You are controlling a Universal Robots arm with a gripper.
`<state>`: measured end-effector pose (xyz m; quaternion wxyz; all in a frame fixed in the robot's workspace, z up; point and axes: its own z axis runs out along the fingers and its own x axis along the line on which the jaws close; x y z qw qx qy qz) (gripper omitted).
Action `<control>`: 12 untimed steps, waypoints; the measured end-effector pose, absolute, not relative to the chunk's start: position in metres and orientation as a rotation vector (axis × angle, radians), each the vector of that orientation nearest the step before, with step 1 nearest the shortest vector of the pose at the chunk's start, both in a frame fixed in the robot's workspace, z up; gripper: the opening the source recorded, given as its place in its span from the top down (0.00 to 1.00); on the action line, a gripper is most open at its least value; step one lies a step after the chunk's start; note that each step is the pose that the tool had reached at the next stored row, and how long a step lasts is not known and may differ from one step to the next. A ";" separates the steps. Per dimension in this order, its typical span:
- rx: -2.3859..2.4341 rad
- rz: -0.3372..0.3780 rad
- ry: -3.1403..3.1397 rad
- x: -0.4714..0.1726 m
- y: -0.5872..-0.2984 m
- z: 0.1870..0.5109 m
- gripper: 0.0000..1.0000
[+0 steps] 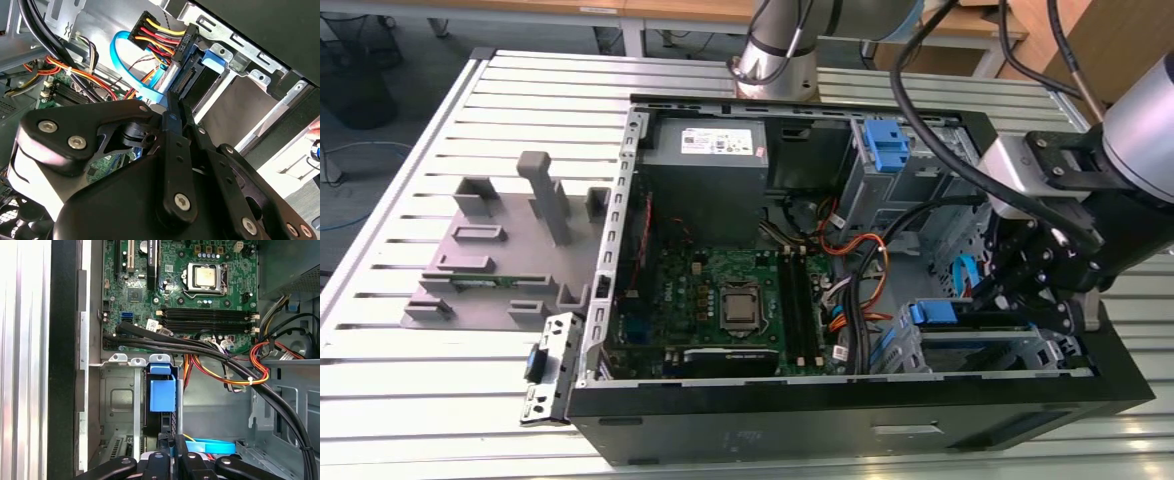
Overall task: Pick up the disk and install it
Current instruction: 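Insert the first disk wire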
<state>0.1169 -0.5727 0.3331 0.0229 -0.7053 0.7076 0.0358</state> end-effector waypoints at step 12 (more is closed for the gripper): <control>-2.184 0.110 2.191 0.117 -0.573 0.330 0.84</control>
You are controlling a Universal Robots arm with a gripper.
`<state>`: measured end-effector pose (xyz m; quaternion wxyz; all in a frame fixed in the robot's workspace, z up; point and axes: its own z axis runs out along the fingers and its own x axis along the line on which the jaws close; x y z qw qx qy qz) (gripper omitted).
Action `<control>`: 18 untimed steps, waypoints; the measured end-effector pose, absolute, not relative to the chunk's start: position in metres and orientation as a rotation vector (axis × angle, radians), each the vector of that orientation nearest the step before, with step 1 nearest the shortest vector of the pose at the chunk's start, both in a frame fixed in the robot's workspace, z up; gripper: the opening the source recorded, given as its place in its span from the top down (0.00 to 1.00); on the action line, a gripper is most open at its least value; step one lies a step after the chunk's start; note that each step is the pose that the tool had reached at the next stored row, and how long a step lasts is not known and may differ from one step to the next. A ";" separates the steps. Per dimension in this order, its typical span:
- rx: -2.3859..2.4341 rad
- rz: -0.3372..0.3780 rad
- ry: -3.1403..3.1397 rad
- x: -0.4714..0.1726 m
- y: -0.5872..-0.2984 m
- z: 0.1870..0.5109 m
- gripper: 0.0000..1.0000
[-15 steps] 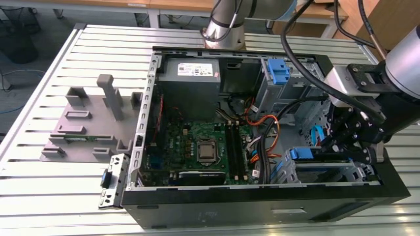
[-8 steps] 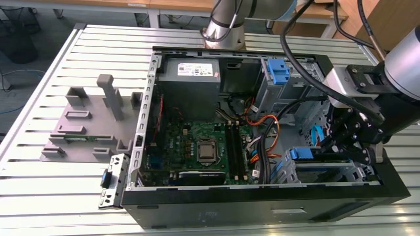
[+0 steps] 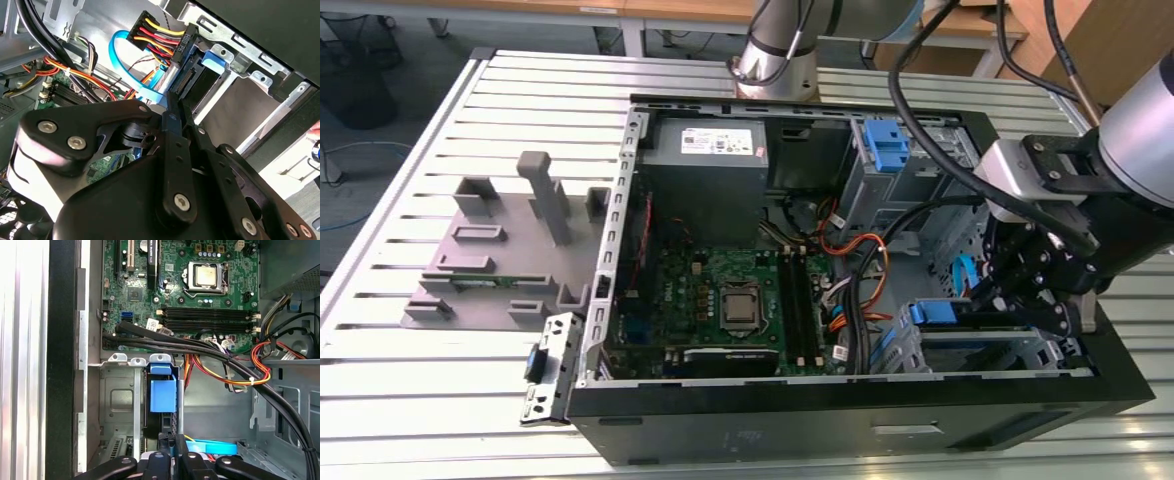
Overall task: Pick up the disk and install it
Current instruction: 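Insert the first disk wire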
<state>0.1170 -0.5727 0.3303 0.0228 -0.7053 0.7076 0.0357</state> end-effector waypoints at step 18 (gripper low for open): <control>-2.184 0.110 2.191 0.117 -0.573 0.332 0.71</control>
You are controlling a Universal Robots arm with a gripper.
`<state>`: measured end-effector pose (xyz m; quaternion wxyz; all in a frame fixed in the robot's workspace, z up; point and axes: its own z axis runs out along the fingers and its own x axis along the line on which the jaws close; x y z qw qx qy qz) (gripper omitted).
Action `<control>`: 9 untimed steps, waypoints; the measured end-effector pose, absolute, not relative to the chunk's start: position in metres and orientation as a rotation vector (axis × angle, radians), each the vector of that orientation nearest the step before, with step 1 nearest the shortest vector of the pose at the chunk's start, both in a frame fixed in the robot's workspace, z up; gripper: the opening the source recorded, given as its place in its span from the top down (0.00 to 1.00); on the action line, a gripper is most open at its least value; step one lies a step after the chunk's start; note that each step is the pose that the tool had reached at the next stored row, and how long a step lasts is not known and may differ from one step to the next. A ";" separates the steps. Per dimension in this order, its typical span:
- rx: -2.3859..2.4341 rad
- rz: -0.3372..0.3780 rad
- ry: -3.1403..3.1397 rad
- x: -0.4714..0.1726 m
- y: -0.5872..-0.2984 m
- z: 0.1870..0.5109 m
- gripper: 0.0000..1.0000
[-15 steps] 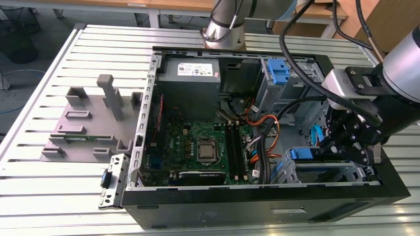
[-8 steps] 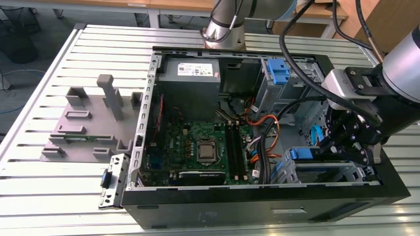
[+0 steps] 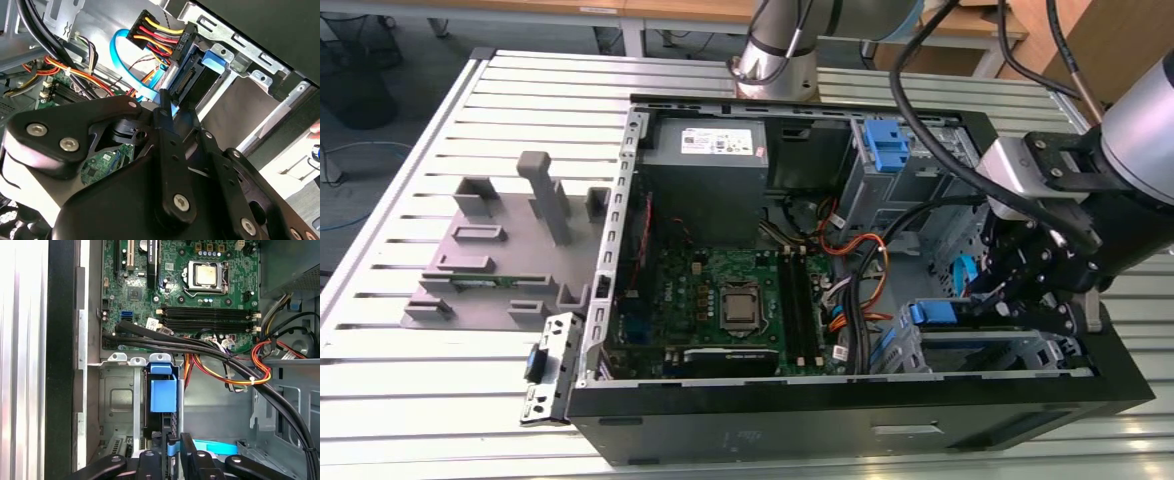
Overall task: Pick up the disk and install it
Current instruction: 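Insert the first disk wire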
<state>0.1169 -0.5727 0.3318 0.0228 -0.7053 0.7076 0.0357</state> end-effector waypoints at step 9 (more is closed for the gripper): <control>-2.184 0.111 2.191 0.117 -0.573 0.347 0.71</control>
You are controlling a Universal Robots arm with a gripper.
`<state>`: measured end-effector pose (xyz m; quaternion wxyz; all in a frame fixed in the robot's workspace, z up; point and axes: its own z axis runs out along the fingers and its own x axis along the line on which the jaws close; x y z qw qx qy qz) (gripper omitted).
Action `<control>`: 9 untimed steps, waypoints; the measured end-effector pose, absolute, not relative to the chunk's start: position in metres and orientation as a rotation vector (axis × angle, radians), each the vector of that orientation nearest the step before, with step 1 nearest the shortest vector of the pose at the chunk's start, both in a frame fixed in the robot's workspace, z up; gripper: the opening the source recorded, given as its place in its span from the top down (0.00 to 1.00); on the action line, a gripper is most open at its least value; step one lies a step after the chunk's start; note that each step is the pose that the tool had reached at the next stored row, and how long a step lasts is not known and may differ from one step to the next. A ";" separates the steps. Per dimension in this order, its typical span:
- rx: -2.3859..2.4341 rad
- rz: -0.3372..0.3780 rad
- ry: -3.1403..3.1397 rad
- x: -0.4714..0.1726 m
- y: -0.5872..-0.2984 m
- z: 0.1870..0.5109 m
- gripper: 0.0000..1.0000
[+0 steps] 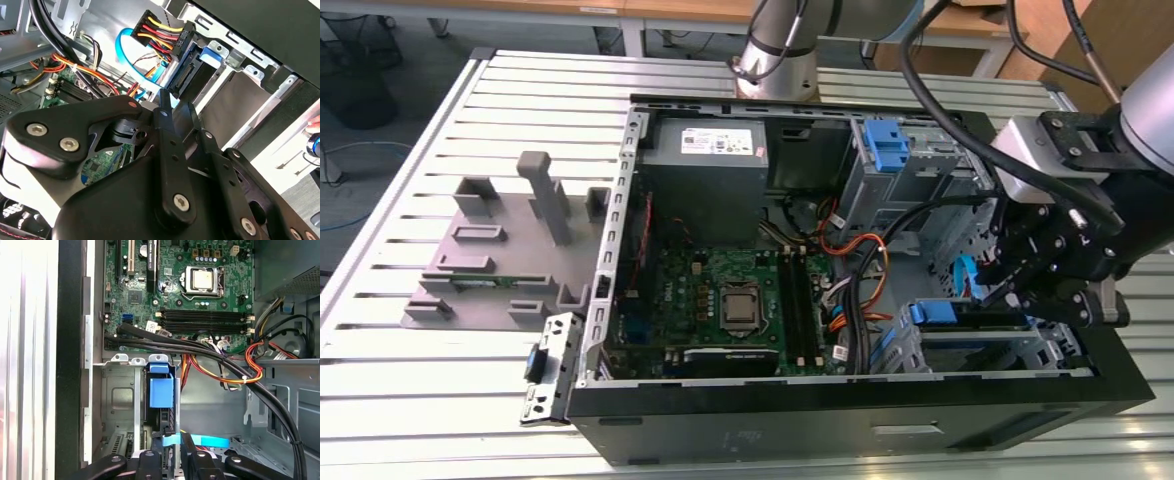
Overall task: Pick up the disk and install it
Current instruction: 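Insert the first disk wire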
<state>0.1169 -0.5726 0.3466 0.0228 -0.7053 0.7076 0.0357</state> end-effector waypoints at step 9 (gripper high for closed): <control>-2.184 0.110 2.191 0.117 -0.573 0.350 0.71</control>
